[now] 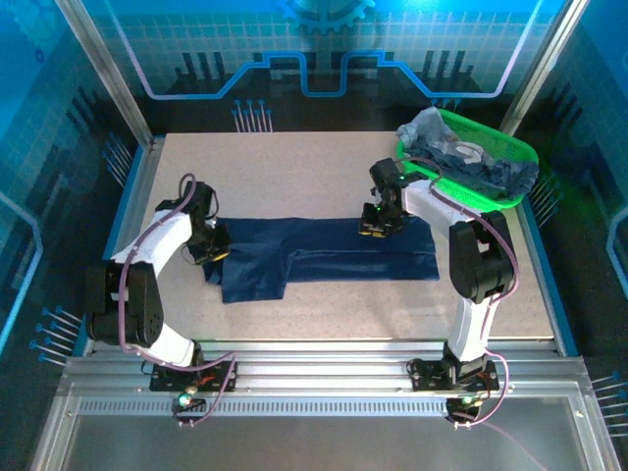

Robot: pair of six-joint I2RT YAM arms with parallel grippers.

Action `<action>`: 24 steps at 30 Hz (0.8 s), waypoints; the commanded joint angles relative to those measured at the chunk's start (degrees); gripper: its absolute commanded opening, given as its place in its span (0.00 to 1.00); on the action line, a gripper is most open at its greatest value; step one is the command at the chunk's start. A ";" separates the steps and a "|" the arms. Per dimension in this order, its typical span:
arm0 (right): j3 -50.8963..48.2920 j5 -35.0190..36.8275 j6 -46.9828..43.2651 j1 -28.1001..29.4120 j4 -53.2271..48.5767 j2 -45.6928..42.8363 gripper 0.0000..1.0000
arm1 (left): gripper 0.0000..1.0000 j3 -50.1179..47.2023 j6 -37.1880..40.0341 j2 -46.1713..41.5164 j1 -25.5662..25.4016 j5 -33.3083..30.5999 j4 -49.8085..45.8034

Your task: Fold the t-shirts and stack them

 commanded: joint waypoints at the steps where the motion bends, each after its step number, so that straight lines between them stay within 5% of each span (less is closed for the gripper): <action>1: 1.50 -0.67 0.27 -0.42 -0.29 0.76 0.31 | 0.00 1.31 -2.67 -1.28 0.47 2.06 -4.09; 13: 2.40 -1.08 0.27 -0.48 -0.12 1.53 0.31 | 0.05 -1.04 -5.35 -1.43 0.56 3.45 -4.84; 20: 2.71 -1.27 -0.08 -0.48 -0.33 1.80 0.31 | 0.29 -4.73 -5.68 3.19 0.39 7.44 5.57; 24: 2.06 -1.07 -0.08 -0.48 -0.33 1.25 0.31 | 0.34 -6.88 -4.42 2.14 0.12 6.58 6.73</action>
